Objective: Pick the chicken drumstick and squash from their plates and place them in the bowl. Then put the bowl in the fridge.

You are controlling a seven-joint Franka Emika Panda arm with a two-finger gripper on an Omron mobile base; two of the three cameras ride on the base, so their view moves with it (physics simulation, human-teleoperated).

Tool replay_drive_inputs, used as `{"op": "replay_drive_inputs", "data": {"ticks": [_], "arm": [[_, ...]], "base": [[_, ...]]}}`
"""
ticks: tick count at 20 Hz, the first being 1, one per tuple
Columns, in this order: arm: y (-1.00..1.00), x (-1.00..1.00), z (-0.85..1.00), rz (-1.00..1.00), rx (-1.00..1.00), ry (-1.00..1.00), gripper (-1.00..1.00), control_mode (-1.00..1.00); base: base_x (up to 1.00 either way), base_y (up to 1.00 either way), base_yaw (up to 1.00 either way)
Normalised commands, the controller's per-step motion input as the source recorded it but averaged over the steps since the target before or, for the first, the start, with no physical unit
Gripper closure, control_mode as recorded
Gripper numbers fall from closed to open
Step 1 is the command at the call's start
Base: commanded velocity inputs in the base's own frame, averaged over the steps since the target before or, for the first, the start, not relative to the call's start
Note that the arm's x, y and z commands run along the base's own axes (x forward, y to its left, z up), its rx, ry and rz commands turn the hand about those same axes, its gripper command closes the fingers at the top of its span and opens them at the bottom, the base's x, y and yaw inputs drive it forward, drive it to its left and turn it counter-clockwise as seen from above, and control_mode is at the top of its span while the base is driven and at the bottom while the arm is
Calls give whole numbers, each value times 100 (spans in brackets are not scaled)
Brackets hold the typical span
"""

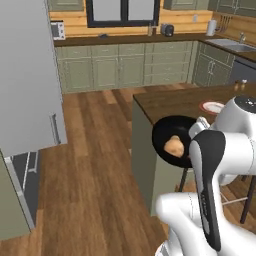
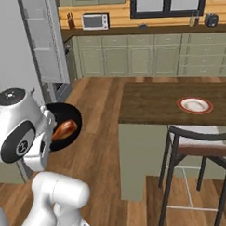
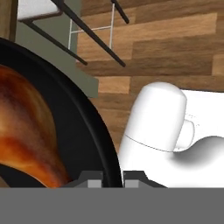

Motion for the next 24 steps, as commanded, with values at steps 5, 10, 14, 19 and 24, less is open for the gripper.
{"op": "replay_drive_inputs", "data": {"ticks": [5, 10, 14, 19, 24], "arm": [[0, 0, 0, 0, 0, 0, 100, 100], [0, 0, 0, 0, 0, 0, 100, 100], [0, 0, 0, 0, 0, 0, 100, 100], [0, 0, 0, 0, 0, 0, 100, 100], [0, 0, 0, 0, 0, 0, 100, 100]], "base": [[22, 15, -1], [65, 0, 0], [64, 21, 0], [63, 33, 4], [60, 39, 12]]}}
